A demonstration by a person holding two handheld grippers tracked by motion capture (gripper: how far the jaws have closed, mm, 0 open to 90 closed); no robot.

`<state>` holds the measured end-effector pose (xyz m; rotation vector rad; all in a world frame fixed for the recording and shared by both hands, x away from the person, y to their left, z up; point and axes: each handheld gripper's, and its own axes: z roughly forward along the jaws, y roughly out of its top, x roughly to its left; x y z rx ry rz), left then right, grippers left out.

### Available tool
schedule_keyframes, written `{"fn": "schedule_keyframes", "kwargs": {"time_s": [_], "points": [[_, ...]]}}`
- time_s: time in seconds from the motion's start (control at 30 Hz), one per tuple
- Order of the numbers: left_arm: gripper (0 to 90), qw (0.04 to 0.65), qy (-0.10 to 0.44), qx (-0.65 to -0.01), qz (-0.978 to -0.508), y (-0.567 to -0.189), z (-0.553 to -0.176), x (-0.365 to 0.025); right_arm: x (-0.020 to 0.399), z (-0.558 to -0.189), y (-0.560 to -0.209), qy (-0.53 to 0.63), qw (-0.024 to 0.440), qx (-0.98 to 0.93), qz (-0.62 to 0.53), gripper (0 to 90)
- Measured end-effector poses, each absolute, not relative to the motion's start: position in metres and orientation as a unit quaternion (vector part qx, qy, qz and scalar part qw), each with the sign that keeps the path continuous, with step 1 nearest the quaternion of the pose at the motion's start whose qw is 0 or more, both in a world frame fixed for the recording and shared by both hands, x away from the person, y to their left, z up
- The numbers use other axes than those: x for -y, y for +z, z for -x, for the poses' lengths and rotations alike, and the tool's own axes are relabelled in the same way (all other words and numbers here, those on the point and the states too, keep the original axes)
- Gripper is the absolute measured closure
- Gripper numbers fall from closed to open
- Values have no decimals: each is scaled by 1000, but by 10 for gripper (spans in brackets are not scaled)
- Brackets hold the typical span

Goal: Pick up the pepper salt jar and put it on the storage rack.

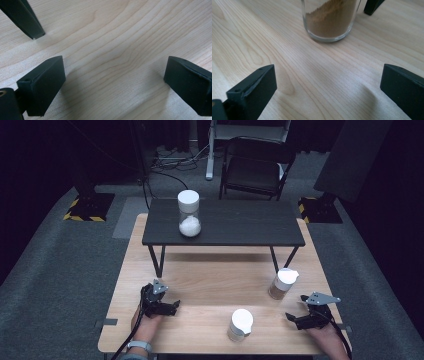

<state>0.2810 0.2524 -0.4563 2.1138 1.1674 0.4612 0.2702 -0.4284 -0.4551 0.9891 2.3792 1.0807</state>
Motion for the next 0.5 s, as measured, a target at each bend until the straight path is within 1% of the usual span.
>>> {"fn": "schedule_keyframes", "kwargs": {"time_s": [0.3,0.5], "points": [[26,334,176,-444,-812,-456,-282,-253,433,-253,-448,411,183,-827,-336,8],[19,333,175,-443,-814,-456,-283,-252,428,-245,-443,422,182,-822,-336,7]]}}
